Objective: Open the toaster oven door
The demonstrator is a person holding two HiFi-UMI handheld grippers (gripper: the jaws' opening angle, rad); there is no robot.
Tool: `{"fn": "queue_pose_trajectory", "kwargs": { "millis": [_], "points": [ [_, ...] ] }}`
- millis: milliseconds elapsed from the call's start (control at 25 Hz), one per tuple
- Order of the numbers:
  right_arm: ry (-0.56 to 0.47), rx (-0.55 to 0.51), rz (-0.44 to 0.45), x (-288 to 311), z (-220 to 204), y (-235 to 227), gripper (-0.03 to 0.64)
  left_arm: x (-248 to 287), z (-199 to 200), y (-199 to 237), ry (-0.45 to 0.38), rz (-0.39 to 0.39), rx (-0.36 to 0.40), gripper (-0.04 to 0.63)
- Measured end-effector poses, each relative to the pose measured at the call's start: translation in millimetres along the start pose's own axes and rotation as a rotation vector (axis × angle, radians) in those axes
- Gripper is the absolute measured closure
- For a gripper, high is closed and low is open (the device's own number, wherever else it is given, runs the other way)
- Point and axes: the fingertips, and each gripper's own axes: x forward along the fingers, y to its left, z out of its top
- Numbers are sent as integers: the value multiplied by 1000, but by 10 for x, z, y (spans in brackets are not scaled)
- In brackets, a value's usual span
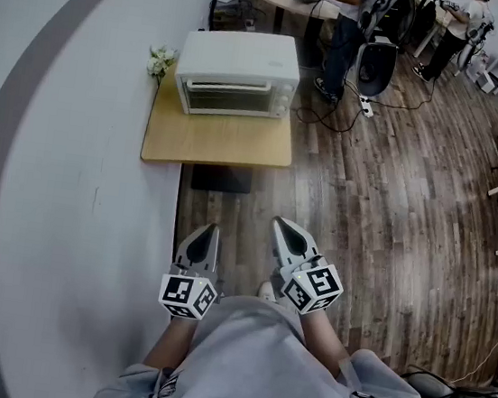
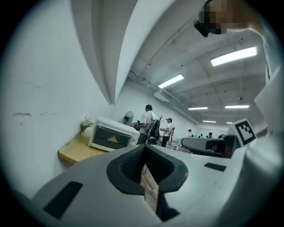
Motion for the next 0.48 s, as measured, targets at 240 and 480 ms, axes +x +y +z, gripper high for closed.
{"fn": "queue_pose_trajectory", "kwargs": {
  "millis": [240,480],
  "points": [
    [-1,-7,1,-29,50,-42,618,51,38,-60,-3,6,3,594],
    [7,2,-4,-84,32,-185,618,129,27,-153,-3,23,39,594]
  ]
}}
